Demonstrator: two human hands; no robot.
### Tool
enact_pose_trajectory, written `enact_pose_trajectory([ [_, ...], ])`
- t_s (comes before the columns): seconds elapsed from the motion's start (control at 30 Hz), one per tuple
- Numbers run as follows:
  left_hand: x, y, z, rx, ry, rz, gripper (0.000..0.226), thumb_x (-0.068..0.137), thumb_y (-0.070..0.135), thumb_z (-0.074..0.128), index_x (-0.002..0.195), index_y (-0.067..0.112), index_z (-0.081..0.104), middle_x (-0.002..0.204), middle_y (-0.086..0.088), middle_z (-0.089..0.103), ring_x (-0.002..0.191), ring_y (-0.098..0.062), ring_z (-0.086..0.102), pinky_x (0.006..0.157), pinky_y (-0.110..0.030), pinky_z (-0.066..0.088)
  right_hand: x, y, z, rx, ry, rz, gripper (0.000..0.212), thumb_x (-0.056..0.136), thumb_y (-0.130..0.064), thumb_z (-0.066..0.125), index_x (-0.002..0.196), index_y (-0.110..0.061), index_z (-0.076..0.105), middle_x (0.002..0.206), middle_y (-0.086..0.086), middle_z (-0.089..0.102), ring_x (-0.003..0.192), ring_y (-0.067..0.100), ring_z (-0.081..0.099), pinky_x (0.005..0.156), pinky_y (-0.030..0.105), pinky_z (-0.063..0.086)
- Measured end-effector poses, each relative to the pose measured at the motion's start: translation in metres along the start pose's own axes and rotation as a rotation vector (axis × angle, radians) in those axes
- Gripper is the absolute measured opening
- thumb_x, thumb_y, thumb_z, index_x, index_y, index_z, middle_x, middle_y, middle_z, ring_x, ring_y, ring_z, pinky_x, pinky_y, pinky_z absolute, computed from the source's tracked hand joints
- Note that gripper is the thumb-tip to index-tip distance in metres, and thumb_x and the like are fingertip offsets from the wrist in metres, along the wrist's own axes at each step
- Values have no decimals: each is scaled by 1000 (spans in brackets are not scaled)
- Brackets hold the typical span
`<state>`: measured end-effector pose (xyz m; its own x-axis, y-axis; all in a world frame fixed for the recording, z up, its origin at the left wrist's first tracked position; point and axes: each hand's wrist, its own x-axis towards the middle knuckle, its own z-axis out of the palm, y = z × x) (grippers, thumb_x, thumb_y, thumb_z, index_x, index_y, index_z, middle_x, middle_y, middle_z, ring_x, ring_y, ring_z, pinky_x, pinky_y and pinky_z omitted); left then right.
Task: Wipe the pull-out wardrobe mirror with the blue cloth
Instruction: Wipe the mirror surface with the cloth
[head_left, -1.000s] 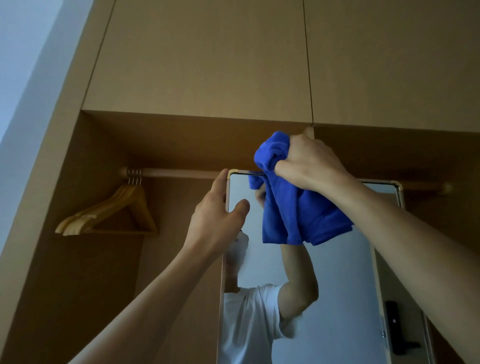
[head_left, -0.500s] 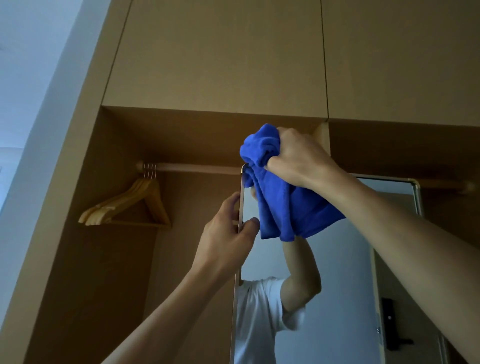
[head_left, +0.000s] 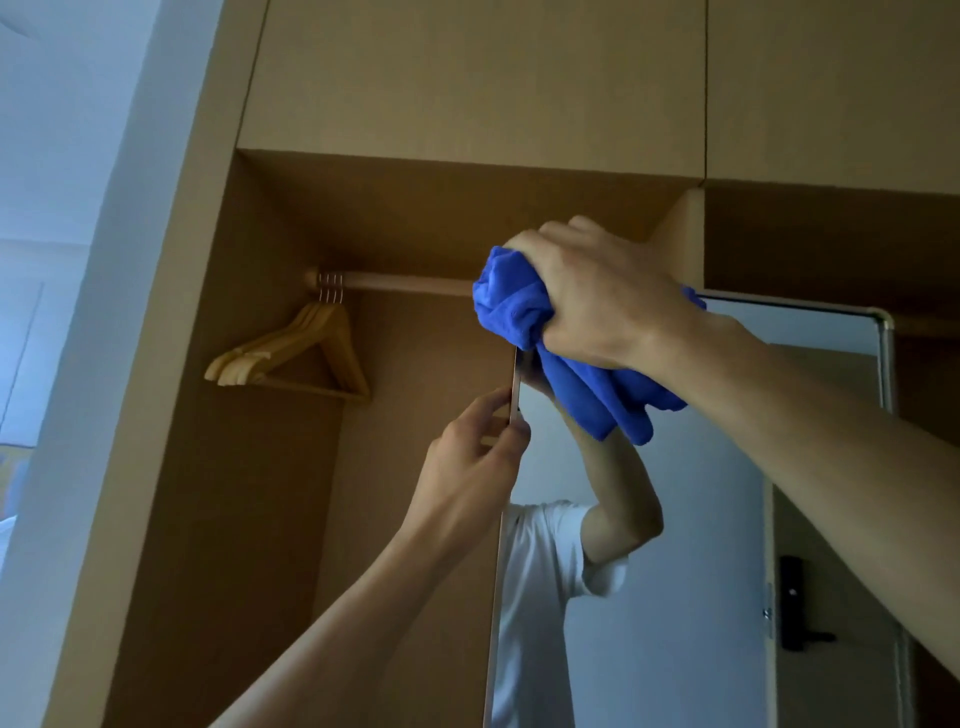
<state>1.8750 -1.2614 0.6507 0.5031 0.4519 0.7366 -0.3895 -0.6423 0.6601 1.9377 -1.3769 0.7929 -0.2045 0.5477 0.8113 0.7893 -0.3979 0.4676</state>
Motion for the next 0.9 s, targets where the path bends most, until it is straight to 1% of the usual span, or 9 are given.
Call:
enact_pose_trajectory([
  [0.2, -24, -20, -2, -86, -37, -90, 38, 87, 36, 42, 115, 37, 69, 104, 6, 76, 103, -21, 70, 96, -52, 53, -45, -29, 21, -122, -60, -88, 39, 77, -24, 64, 116, -20, 57, 106, -5, 58, 100, 18, 53, 63, 32, 38],
  [0.3, -33, -20, -1, -126, -26, -86, 38, 86, 38, 45, 108, 19, 69, 103, -10, 74, 100, -36, 68, 95, -61, 51, -64, -43, 29, -158, -96, -97, 36, 75, -23, 61, 111, -20, 57, 105, -4, 57, 96, 19, 54, 61, 30, 34],
  [0.37, -37, -20, 0, -135, -14, -89, 56, 80, 47, 46, 108, 2, 63, 107, -26, 67, 96, -43, 66, 93, -67, 48, -73, -49, 31, -158, -125, -101, 36, 74, -22, 59, 109, -19, 57, 103, -3, 56, 94, 19, 54, 60, 29, 32],
  [0.43, -40, -22, 2, -145, -20, -96, 55, 81, 47, 46, 110, 2, 61, 109, -27, 66, 96, -44, 65, 92, -69, 48, -78, -53, 30, -165, -135, -99, 35, 74, -23, 58, 109, -18, 57, 102, -2, 55, 92, 18, 54, 59, 29, 30],
  [0.53, -44, -25, 2, -171, -28, -109, 38, 86, 39, 43, 111, 24, 68, 106, -7, 74, 103, -34, 67, 95, -61, 51, -75, -52, 24, -177, -103, -68, 35, 77, -25, 61, 111, -18, 56, 107, -1, 55, 93, 19, 55, 59, 30, 30],
  [0.63, -47, -26, 2, -200, -30, -129, 40, 86, 41, 40, 112, 37, 70, 106, 9, 75, 105, -17, 69, 96, -53, 53, -58, -47, 15, -181, -36, -14, 37, 79, -23, 64, 114, -15, 56, 112, 2, 55, 98, 23, 57, 62, 33, 35],
  [0.73, -48, -33, 2, -241, -17, -133, 35, 96, 40, 39, 106, 38, 72, 101, 6, 76, 97, -17, 72, 89, -49, 58, -38, -41, 8, -190, 18, 24, 35, 80, -21, 63, 114, -13, 57, 112, 5, 55, 100, 26, 55, 64, 36, 36],
  [0.83, -49, -42, 2, -280, -24, -144, 40, 107, 32, 33, 113, 30, 72, 98, 5, 77, 89, -10, 74, 71, -27, 59, -32, -39, 8, -214, 23, 29, 34, 79, -20, 63, 111, -11, 57, 110, 7, 57, 97, 26, 55, 65, 35, 35],
  [0.9, -50, -47, 2, -296, -21, -154, 43, 109, 34, 30, 115, 25, 72, 96, 3, 78, 87, -11, 74, 67, -21, 56, -39, -41, 10, -209, 29, 24, 30, 78, -19, 63, 106, -10, 56, 108, 7, 56, 98, 27, 55, 63, 35, 34],
])
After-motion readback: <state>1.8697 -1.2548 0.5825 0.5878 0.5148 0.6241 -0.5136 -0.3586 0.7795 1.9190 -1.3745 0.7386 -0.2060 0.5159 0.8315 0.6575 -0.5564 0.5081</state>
